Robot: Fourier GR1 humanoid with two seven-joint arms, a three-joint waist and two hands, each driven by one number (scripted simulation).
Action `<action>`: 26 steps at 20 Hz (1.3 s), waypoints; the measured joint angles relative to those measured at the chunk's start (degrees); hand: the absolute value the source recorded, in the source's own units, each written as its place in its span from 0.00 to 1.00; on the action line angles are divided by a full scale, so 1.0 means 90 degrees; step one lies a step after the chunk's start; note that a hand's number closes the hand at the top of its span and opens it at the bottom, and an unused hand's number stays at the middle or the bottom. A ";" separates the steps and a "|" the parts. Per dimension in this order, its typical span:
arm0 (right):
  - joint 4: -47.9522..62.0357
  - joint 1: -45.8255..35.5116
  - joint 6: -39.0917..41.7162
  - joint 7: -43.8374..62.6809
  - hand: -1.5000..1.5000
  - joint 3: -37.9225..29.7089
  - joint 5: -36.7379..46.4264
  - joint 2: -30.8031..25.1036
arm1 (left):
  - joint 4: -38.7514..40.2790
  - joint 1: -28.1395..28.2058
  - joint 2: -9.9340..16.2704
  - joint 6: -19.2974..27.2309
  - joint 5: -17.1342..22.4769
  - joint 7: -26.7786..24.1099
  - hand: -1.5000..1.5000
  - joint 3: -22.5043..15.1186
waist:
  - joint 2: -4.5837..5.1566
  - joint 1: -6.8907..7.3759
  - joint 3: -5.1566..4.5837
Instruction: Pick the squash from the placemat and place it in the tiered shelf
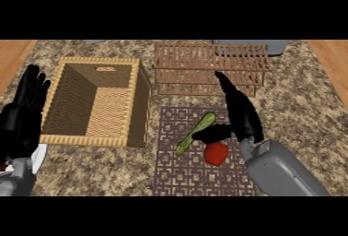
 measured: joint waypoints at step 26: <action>0.1975 -0.1529 0.2155 0.2979 0.00 0.0769 0.1614 0.1272 | -0.0110 0.0068 -0.0227 -0.0068 -0.0255 0.0100 0.50 0.0171 | 0.0052 -0.0038 0.0054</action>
